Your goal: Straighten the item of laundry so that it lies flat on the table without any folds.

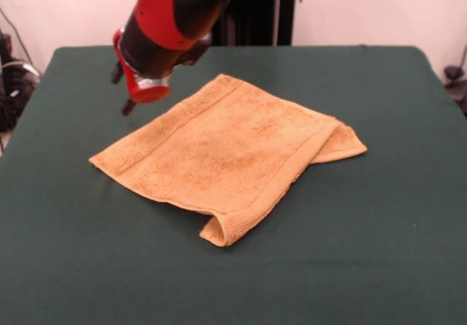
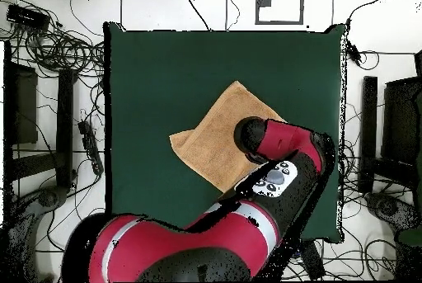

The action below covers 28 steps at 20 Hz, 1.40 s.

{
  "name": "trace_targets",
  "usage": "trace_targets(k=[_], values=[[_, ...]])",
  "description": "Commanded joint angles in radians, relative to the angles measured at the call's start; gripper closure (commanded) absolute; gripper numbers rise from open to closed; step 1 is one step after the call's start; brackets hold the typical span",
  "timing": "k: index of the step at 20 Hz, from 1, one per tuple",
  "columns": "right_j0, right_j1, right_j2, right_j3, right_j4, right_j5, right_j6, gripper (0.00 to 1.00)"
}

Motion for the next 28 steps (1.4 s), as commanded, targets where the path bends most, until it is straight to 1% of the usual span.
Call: trace_targets(k=[1, 4, 5, 9, 11, 16, 21, 25, 28], values=[[0.005, -0.103, 0.300, 0.076, -0.012, -0.114, -0.109, 0.00], [0.019, -0.105, 0.298, 0.024, -0.018, -0.098, -0.078, 0.00], [0.016, -0.111, 0.311, 0.017, -0.012, -0.093, -0.073, 0.00], [0.019, -0.123, 0.333, -0.028, -0.003, -0.009, -0.059, 0.00], [0.011, -0.125, 0.354, -0.050, 0.008, 0.052, -0.059, 0.00], [0.001, -0.101, 0.393, -0.077, 0.019, 0.127, -0.046, 0.00], [0.012, -0.048, 0.425, -0.074, 0.028, 0.130, 0.007, 0.00], [0.046, 0.013, 0.402, -0.108, 0.024, 0.153, 0.080, 0.00], [0.074, 0.051, 0.369, -0.132, 0.025, 0.194, 0.134, 0.00]])
